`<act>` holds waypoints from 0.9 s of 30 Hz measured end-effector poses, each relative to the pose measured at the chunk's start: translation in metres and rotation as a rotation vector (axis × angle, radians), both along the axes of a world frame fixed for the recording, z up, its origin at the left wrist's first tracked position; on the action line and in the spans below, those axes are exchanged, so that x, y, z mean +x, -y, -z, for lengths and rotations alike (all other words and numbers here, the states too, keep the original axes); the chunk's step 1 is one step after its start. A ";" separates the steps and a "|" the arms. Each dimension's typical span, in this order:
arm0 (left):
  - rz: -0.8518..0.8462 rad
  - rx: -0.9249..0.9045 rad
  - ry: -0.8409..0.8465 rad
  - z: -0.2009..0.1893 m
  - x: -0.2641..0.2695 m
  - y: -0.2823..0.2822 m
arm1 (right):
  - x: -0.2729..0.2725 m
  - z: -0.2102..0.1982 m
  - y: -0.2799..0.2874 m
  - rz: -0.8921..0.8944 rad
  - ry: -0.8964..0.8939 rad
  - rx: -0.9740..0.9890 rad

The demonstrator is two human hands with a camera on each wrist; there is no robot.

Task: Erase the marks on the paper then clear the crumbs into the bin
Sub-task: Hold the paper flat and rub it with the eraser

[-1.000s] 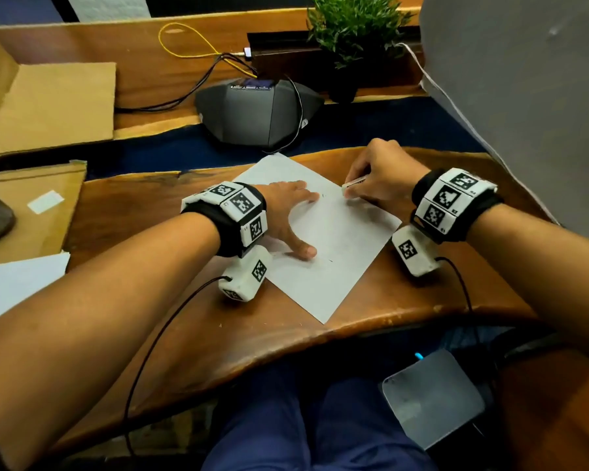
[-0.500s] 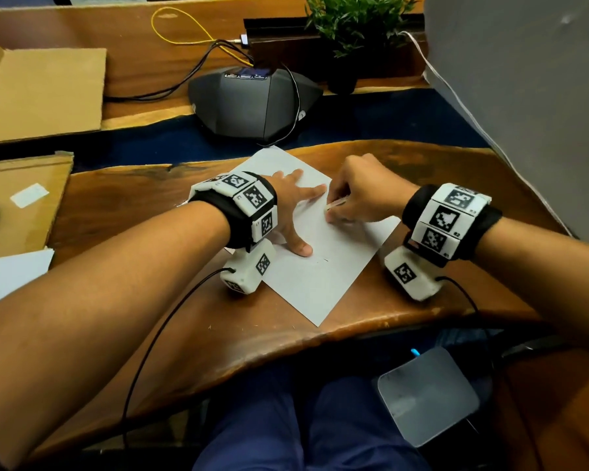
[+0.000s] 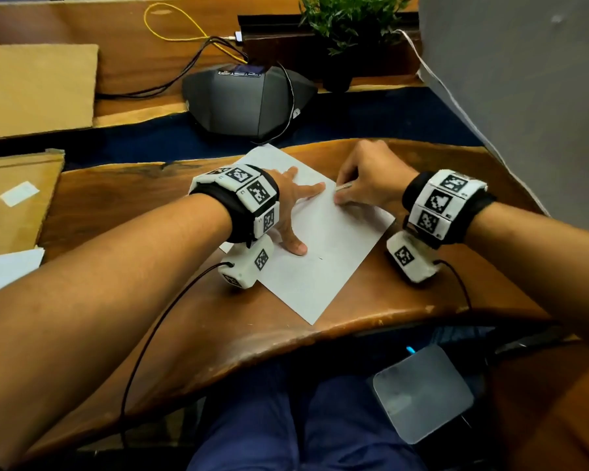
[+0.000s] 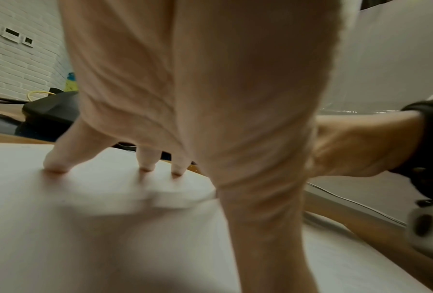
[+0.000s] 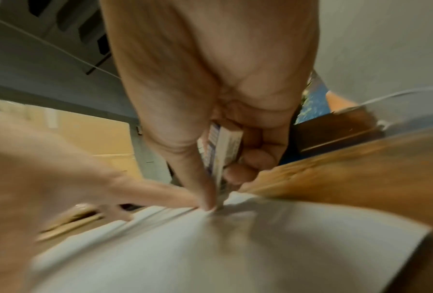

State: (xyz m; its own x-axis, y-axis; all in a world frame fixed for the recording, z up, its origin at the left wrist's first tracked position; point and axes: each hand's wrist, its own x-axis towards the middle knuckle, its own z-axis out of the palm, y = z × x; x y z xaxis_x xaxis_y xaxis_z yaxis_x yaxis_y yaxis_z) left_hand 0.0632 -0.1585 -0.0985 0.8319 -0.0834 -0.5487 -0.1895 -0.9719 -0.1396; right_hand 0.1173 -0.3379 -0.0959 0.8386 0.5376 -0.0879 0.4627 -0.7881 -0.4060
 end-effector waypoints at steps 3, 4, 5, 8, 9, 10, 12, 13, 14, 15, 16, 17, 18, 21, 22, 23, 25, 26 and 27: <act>0.006 0.008 0.011 0.000 0.000 0.000 | -0.016 0.002 -0.008 -0.158 -0.050 -0.065; 0.006 0.001 0.008 0.001 0.001 -0.001 | -0.013 0.001 -0.007 -0.135 -0.072 -0.058; 0.003 -0.007 0.006 0.001 0.001 0.000 | -0.005 -0.001 -0.003 -0.078 -0.077 -0.032; -0.002 -0.011 0.007 0.000 -0.001 -0.001 | 0.014 -0.006 0.003 0.045 0.007 0.015; -0.003 -0.013 0.008 0.000 -0.001 0.000 | 0.012 -0.006 0.002 0.052 0.028 0.026; -0.001 -0.012 0.015 0.001 -0.001 -0.001 | 0.008 -0.005 -0.002 0.041 0.030 0.046; 0.014 -0.015 0.042 0.003 -0.001 -0.002 | -0.006 -0.003 -0.012 -0.067 0.003 0.033; 0.016 -0.013 0.045 0.004 -0.002 -0.002 | -0.012 -0.001 -0.016 -0.136 -0.009 -0.009; 0.012 -0.010 0.042 0.003 -0.002 -0.002 | -0.013 0.000 -0.018 -0.174 -0.013 -0.044; 0.007 -0.015 0.033 0.003 -0.002 -0.002 | -0.010 0.000 -0.017 -0.161 -0.016 -0.049; 0.000 -0.030 0.026 0.004 -0.002 -0.002 | -0.003 -0.001 -0.014 -0.111 -0.016 -0.028; -0.007 -0.040 0.023 0.004 -0.001 -0.002 | 0.004 -0.004 -0.010 -0.053 -0.003 0.001; -0.014 -0.040 0.021 0.004 -0.001 -0.003 | 0.008 -0.005 -0.007 -0.011 0.020 0.016; 0.003 -0.022 0.044 0.007 -0.002 -0.004 | 0.000 -0.003 -0.012 -0.080 0.018 -0.007; 0.010 -0.023 0.052 0.007 -0.002 -0.005 | -0.009 -0.001 -0.017 -0.155 -0.001 -0.032; 0.011 -0.025 0.051 0.007 -0.001 -0.005 | -0.018 0.002 -0.021 -0.218 -0.012 -0.054; 0.002 -0.034 0.038 0.006 -0.002 -0.004 | -0.017 0.004 -0.019 -0.213 -0.012 -0.046; -0.003 -0.043 0.035 0.006 -0.001 -0.004 | -0.011 0.003 -0.015 -0.165 -0.003 -0.031; -0.009 -0.051 0.032 0.006 -0.001 -0.005 | -0.003 0.000 -0.011 -0.117 0.007 -0.020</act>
State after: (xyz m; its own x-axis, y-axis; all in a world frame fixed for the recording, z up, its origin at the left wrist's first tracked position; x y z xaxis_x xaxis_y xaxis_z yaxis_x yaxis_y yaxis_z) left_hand 0.0622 -0.1540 -0.1041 0.8498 -0.1033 -0.5169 -0.1773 -0.9795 -0.0958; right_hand 0.1145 -0.3267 -0.0960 0.7709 0.6299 -0.0940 0.5547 -0.7366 -0.3869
